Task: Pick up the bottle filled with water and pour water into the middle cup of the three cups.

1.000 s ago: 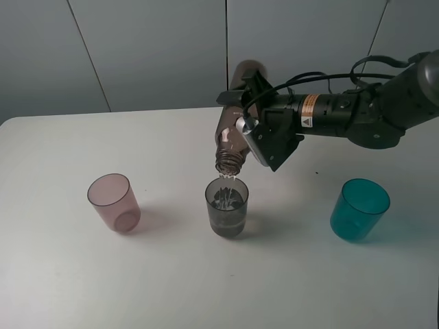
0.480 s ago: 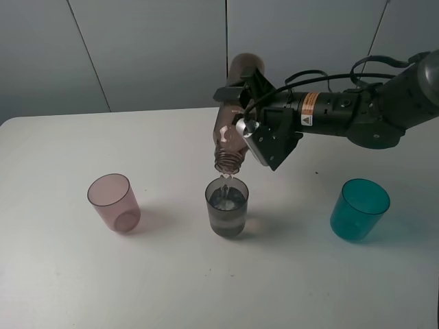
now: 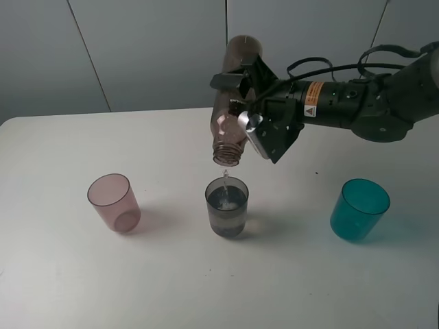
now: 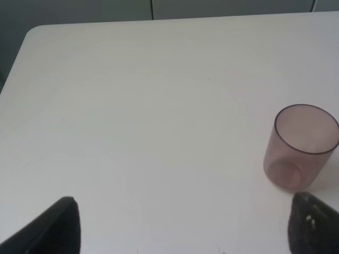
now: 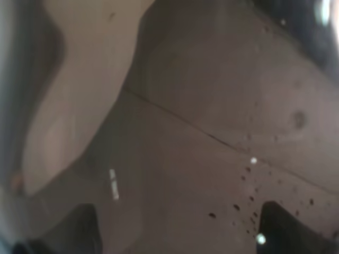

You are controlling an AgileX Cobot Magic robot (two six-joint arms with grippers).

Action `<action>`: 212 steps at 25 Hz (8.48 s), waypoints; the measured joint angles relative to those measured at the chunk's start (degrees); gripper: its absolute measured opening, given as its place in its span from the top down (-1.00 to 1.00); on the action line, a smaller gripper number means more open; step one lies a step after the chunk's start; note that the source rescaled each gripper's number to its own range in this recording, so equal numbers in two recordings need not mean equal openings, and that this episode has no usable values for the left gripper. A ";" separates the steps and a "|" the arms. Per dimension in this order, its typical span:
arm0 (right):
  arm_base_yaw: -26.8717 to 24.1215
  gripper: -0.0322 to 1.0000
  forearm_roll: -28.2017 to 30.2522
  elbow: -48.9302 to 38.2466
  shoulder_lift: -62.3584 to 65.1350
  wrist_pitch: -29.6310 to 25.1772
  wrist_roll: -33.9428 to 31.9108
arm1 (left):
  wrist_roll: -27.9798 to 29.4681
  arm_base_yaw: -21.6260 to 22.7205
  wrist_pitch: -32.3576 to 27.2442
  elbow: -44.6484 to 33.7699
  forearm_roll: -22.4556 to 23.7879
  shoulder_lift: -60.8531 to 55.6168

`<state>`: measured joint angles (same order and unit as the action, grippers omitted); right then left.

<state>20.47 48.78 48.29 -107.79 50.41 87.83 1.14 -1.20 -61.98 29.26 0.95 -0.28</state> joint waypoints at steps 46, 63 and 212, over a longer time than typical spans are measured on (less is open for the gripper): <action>0.47 0.94 6.28 4.33 0.09 -7.78 -82.69 | 0.00 0.00 0.00 0.00 0.00 0.00; 1.53 0.94 26.29 37.65 -17.47 -1.34 -140.53 | 0.00 0.00 0.00 0.00 0.00 0.00; -3.99 -0.99 -2.89 10.70 -2.88 -34.29 -118.10 | -0.11 0.00 0.00 0.00 0.00 0.00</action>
<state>16.48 45.89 58.99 -110.67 16.11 -30.27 1.03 -1.20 -61.98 29.26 0.95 -0.28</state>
